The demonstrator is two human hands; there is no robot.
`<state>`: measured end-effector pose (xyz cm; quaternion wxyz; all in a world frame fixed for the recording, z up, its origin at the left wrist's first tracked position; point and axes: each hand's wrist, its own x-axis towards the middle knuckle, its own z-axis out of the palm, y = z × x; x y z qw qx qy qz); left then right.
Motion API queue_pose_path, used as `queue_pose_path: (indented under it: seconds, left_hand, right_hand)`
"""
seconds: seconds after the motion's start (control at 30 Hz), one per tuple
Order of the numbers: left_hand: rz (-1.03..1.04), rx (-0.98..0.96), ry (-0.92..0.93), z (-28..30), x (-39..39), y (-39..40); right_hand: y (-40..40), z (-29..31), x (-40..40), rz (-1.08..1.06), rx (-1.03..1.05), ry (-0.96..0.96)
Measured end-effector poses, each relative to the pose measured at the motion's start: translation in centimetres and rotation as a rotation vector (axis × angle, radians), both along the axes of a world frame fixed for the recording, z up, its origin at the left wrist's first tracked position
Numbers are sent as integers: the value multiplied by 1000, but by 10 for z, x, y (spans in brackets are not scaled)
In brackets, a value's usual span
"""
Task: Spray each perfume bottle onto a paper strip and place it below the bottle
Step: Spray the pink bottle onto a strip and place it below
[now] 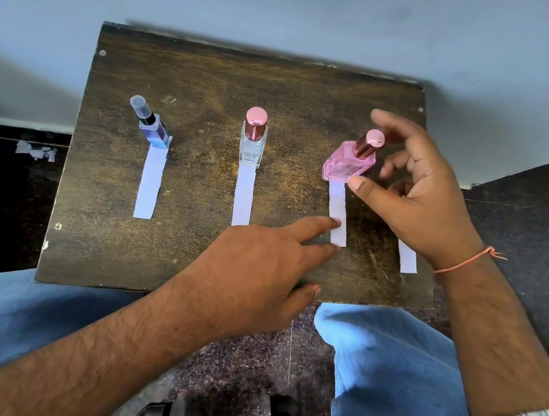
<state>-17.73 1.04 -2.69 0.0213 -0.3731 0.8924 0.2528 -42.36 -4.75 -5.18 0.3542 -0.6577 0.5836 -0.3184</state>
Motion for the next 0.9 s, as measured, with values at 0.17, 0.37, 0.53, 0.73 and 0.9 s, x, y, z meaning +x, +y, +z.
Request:
queue_pose_path:
  seconds: [0.17, 0.37, 0.53, 0.73, 0.9]
  left_hand:
    - [42, -40, 96, -5, 0, 1]
    - [67, -71, 166, -9, -6, 0]
    - [74, -102, 209, -11, -14, -1]
    - [69, -96, 235, -11, -30, 0]
    - [65, -97, 249, -11, -41, -1]
  right_hand:
    - [4, 9, -18, -128, -77, -17]
    - [12, 13, -49, -120, -92, 151]
    - [19, 14, -61, 4, 2, 240]
    - [27, 14, -79, 60, 136, 273]
    - [35, 12, -90, 85, 208, 271]
